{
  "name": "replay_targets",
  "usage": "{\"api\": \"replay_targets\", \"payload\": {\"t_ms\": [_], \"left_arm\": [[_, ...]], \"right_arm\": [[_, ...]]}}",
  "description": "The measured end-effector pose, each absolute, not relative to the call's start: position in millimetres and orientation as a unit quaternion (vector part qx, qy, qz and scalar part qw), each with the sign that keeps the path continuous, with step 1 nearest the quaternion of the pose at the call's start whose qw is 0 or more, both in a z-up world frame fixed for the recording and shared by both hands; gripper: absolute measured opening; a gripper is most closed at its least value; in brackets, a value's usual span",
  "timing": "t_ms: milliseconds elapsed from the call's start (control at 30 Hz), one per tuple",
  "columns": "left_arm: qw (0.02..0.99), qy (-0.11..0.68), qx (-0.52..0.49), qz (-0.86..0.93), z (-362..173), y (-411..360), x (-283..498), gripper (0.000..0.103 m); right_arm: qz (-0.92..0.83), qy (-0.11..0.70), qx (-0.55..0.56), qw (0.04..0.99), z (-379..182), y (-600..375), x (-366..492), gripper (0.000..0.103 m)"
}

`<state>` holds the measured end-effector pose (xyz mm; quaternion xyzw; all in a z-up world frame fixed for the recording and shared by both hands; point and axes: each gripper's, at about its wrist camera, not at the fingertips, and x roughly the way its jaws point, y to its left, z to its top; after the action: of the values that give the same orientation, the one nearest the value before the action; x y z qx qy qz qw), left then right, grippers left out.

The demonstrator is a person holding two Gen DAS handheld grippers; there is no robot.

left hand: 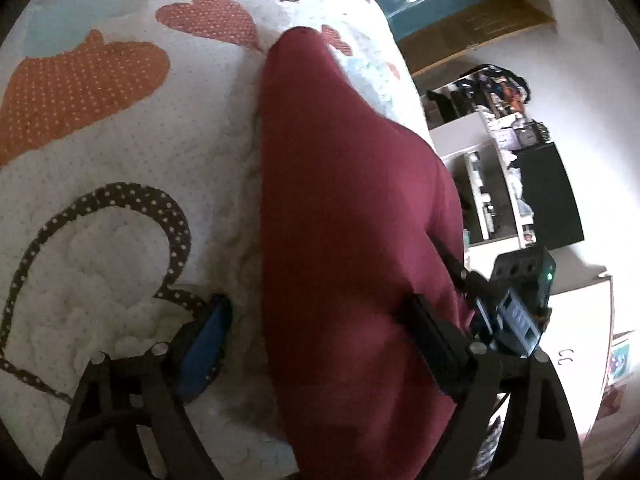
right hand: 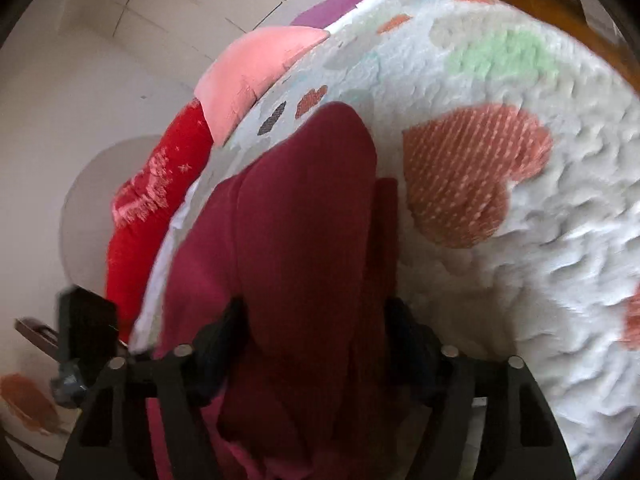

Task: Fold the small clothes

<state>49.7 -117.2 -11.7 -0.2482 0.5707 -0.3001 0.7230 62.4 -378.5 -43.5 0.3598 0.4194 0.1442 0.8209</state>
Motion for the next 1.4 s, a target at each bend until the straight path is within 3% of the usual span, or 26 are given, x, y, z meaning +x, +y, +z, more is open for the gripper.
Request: {"api": "replay_targets", "payload": {"t_ms": [33,133,333,400,533,600,700,767,933,1033,1200,1400], "left_arm": [[0.719,0.566,-0.254,-0.314,-9,-117,49,0.065],[0.718,0.557,-0.263,-0.324,9,-111,52,0.065],[0.751,0.518,-0.260,-0.316,60,-94,94,0.064],[0.775,0.505,-0.240,-0.294,73,-91,115,0.065],[0.820,0.499,-0.159,-0.230,71,-97,146,0.065],[0.819,0.512,-0.139,-0.219,56,-100,147,0.065],[0.812,0.526,-0.124,-0.223,36,-99,134,0.065],[0.812,0.527,-0.113,-0.223,25,-101,122,0.066],[0.816,0.513,-0.153,-0.217,26,-78,88,0.066],[0.829,0.498,-0.152,-0.206,36,-68,67,0.066],[0.875,0.445,-0.090,-0.167,64,-56,18,0.068],[0.925,0.362,-0.042,-0.111,94,-53,-26,0.076]], "right_arm": [[0.149,0.415,0.372,0.817,-43,-379,62,0.057],[0.165,0.394,0.395,0.813,-29,-377,58,0.050],[0.201,0.351,0.396,0.825,13,-364,92,0.048],[0.201,0.343,0.381,0.835,23,-357,114,0.049],[0.131,0.370,0.333,0.858,15,-345,162,0.066],[0.068,0.405,0.274,0.869,3,-339,177,0.066],[0.060,0.384,0.269,0.881,8,-342,165,0.064],[0.050,0.356,0.240,0.902,28,-341,147,0.060],[0.111,0.313,0.207,0.920,75,-320,109,0.026],[0.148,0.331,0.190,0.912,67,-301,95,0.026],[0.080,0.411,0.174,0.891,-9,-300,90,0.021],[0.060,0.368,0.187,0.909,13,-295,50,0.030]]}}
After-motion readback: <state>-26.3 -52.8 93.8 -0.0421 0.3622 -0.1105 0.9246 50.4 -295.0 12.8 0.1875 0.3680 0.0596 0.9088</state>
